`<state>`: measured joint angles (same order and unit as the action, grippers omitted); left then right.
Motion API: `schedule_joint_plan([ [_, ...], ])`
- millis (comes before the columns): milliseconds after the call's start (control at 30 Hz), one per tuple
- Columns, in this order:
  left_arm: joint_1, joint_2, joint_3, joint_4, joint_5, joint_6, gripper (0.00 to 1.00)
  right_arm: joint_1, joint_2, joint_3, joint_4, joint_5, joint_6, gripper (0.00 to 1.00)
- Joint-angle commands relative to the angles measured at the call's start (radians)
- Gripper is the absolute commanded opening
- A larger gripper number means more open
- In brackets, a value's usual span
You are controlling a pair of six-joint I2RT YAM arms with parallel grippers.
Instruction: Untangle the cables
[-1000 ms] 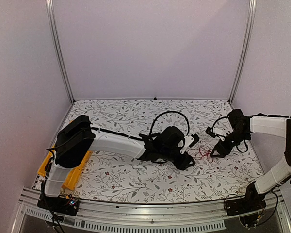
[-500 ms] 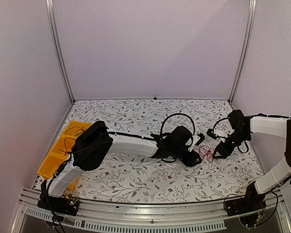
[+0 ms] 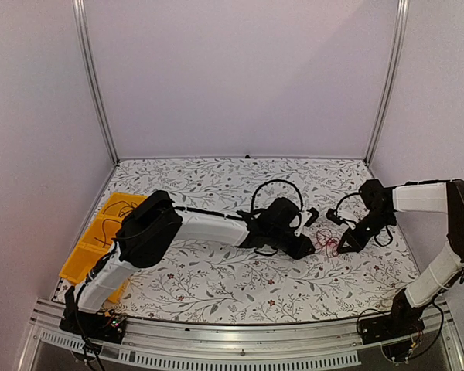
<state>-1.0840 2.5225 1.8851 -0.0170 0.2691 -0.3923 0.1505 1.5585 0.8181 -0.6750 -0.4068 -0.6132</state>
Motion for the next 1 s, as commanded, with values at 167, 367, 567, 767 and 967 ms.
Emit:
schedule_joint_plan([
  [167, 0.031, -0.010, -0.074, 0.200, 0.056, -0.017, 0.09, 0.004, -0.047, 0.026, 0.016, -0.061, 0.027, 0.00],
  [367, 0.046, -0.079, -0.165, 0.234, 0.072, -0.014, 0.00, 0.003, -0.093, 0.040, -0.007, -0.002, 0.021, 0.00],
  [567, 0.081, -0.322, -0.449, 0.253, 0.036, -0.006, 0.00, -0.065, -0.164, 0.082, -0.017, 0.100, -0.005, 0.00],
  [767, 0.100, -0.577, -0.624, 0.205, 0.080, 0.073, 0.00, -0.067, -0.109, 0.011, 0.046, 0.131, 0.001, 0.00],
  [967, 0.124, -0.766, -0.624, 0.059, -0.007, 0.149, 0.00, -0.067, -0.035, 0.001, 0.085, 0.132, 0.033, 0.00],
])
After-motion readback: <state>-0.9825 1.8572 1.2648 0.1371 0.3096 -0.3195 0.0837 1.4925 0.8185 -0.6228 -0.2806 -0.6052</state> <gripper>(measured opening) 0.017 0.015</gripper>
